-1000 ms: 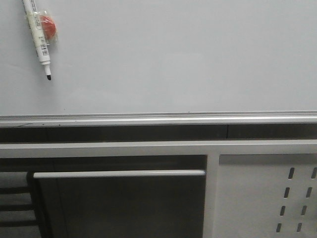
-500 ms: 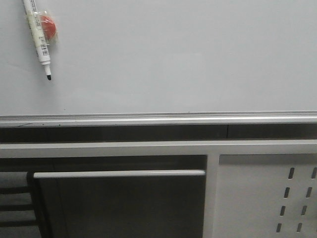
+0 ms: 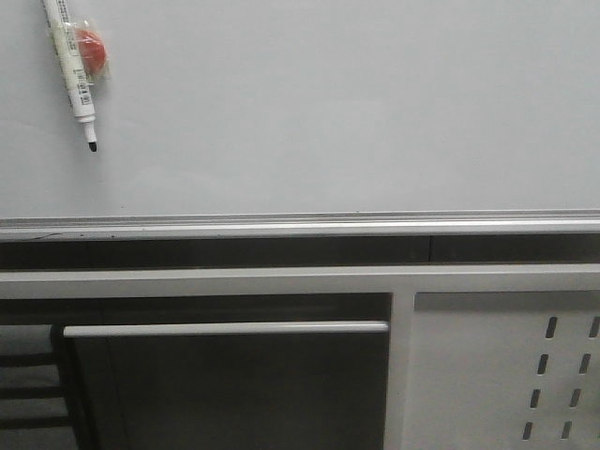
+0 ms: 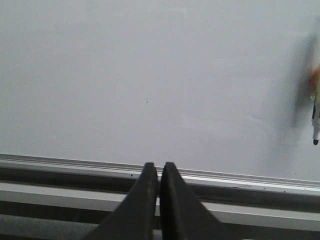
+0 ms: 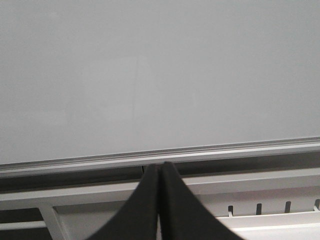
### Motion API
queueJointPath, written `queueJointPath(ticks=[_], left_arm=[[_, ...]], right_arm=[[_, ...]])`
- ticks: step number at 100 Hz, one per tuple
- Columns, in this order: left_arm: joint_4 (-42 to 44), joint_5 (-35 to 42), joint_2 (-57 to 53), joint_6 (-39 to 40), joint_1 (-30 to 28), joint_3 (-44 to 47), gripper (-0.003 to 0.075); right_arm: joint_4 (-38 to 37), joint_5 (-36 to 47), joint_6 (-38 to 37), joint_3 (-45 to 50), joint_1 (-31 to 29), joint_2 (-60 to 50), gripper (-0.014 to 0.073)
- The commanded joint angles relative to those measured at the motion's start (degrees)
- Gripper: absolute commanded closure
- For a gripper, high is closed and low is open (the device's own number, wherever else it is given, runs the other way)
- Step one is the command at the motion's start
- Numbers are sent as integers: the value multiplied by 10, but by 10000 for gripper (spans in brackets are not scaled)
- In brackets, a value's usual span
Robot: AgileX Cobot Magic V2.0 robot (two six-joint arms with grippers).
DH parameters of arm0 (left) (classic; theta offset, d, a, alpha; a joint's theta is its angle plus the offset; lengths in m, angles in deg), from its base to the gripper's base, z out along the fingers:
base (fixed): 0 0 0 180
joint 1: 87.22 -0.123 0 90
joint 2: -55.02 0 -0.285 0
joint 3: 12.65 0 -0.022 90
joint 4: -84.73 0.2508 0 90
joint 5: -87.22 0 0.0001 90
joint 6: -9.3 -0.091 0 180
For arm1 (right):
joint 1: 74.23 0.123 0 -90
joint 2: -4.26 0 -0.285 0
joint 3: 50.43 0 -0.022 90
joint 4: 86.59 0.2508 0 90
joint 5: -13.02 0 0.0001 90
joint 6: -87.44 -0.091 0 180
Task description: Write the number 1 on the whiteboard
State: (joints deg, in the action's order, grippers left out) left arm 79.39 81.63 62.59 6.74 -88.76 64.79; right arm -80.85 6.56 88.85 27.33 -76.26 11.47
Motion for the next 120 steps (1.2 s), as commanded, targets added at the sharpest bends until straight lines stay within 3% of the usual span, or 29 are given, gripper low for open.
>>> queueJointPath(ticks=[1,11,23,49,59,71,103,120], left_arm=[[-7,37,-12,5,4,23,741],[-15,37,-12,5,4,23,741],[-96,38,-12,5,4,23,741],[-325,41,-12,5,4,23,741],[-410,33,-12,5,4,13,741],[-397,-24,-12,-18,4,-30,741],[-385,-199,134,-236,4,-208,741],[-441,-229,225,-327,4,-256,740]], right_arm=[[-2,51,3,15,-2,-10,643],[24,52,3,15,-2,-10,643],[104,65,3,15,-2,-10,643],[366,74,3,15,-2,-10,643],[369,45,3,3,-2,-10,643],[348,-36,18,-40,-2,-6,643],[265,-217,78,-217,-2,158,642],[267,-240,103,-265,-2,232,642]])
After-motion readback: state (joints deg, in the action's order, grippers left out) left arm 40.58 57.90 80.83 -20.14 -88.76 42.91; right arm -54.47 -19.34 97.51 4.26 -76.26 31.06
